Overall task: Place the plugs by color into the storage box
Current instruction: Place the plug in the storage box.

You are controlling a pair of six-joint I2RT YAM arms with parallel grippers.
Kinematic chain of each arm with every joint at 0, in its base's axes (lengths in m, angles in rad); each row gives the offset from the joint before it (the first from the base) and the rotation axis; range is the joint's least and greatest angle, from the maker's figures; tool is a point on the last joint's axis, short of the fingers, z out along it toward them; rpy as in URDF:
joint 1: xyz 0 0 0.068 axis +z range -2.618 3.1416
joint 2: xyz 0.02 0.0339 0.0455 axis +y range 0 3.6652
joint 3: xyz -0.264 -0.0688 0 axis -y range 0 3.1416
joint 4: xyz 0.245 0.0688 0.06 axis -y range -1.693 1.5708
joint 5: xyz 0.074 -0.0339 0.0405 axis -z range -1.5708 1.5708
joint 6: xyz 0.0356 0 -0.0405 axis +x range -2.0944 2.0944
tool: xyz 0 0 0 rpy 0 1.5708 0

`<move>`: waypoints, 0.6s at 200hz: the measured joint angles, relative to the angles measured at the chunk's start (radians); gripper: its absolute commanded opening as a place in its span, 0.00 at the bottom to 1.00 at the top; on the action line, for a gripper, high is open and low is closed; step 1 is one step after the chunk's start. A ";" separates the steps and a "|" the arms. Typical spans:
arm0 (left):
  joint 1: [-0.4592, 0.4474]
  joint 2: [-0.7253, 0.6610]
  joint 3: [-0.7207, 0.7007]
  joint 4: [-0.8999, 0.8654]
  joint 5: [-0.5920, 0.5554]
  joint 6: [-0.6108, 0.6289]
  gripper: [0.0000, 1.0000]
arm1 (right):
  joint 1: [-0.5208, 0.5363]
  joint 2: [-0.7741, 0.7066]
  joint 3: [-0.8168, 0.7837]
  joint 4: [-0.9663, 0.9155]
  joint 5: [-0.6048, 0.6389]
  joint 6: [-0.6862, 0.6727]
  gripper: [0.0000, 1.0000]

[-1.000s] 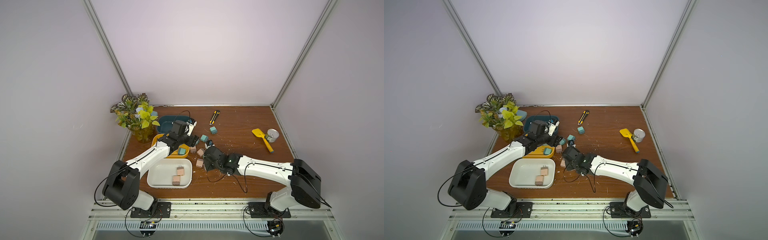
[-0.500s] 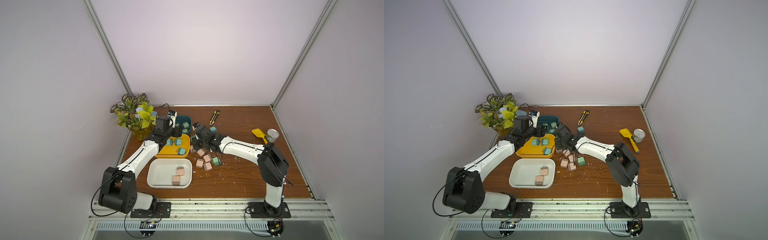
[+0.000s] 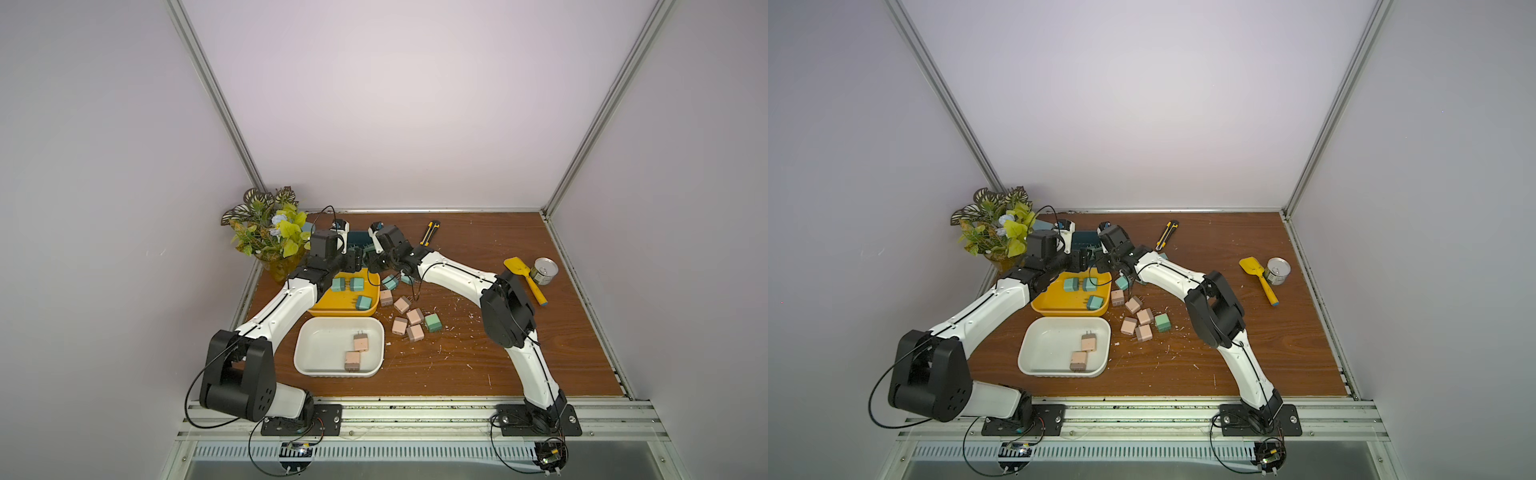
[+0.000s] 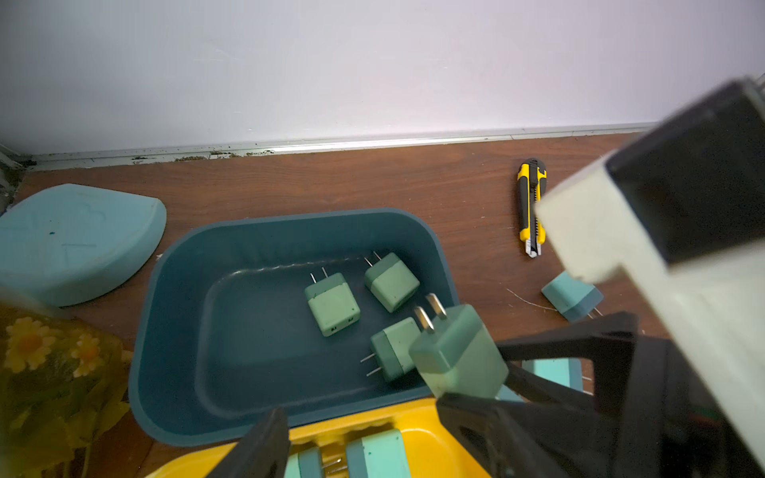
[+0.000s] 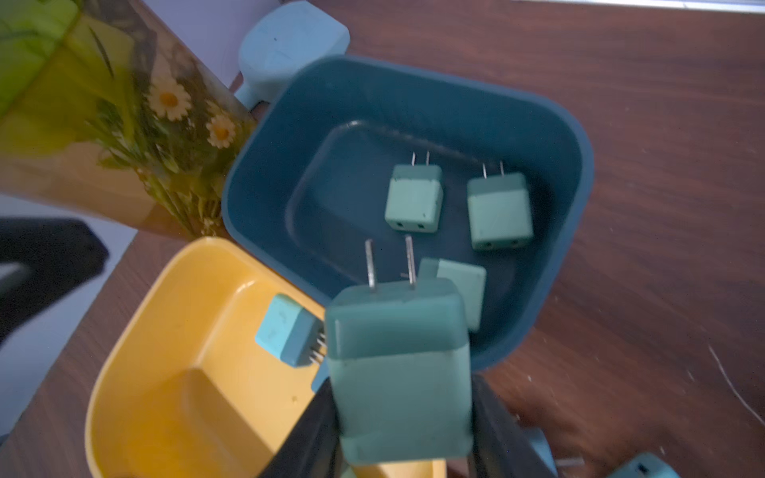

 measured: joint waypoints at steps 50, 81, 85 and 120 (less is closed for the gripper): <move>0.013 0.122 0.126 -0.006 -0.060 0.018 0.76 | -0.025 0.215 0.284 -0.024 -0.026 0.014 0.41; 0.039 0.131 0.137 -0.008 -0.064 0.025 0.76 | -0.035 0.291 0.355 -0.026 -0.037 0.019 0.48; 0.047 0.131 0.137 -0.008 -0.062 0.024 0.76 | -0.036 0.295 0.356 -0.025 -0.040 0.019 0.50; 0.128 0.129 0.132 -0.002 -0.023 -0.014 0.76 | -0.044 0.321 0.390 -0.026 -0.050 0.037 0.62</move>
